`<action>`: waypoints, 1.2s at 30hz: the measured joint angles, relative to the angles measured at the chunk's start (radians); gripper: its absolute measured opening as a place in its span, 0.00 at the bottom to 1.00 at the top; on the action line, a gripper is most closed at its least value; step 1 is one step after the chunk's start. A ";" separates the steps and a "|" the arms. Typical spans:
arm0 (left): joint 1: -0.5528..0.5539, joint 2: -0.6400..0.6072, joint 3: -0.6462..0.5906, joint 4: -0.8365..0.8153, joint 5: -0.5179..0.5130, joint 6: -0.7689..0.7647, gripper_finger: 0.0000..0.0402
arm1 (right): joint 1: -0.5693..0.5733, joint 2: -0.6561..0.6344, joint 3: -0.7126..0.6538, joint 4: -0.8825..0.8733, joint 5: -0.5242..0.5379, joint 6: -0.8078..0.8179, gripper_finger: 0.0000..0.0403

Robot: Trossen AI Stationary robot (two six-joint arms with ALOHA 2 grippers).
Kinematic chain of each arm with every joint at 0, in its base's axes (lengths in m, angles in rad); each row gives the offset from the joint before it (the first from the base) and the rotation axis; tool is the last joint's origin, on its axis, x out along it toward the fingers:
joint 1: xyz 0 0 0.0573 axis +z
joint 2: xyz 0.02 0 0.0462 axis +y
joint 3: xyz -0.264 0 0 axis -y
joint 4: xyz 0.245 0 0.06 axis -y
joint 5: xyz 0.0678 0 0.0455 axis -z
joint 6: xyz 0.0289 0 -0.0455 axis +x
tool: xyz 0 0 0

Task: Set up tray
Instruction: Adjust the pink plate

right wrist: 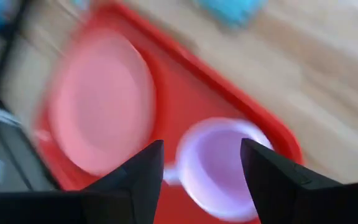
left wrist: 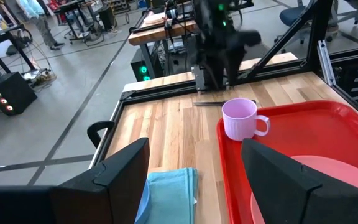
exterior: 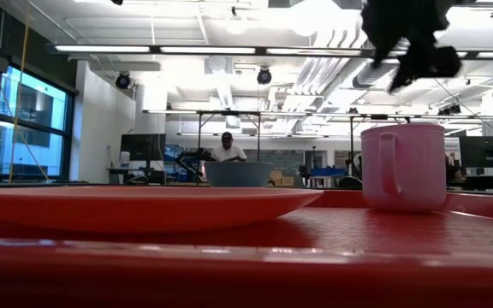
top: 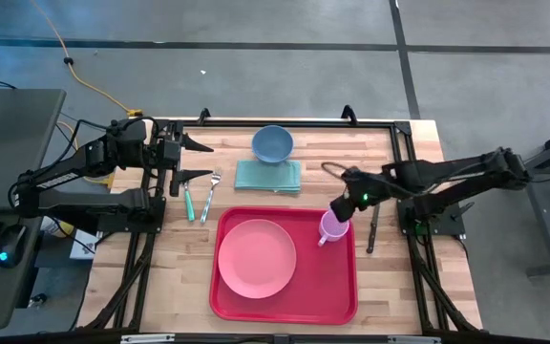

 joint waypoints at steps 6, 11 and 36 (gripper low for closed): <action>0.000 0.000 0.000 0.000 0.000 -0.019 0.71 | 0.002 -0.018 0.000 0.365 0.057 -0.080 0.48; 0.000 0.000 0.000 0.000 0.003 -0.038 0.71 | 0.075 0.006 0.000 0.452 0.041 -0.067 0.48; 0.000 0.000 0.000 -0.024 0.038 -0.022 0.71 | 0.671 0.350 0.000 0.738 0.514 0.381 0.40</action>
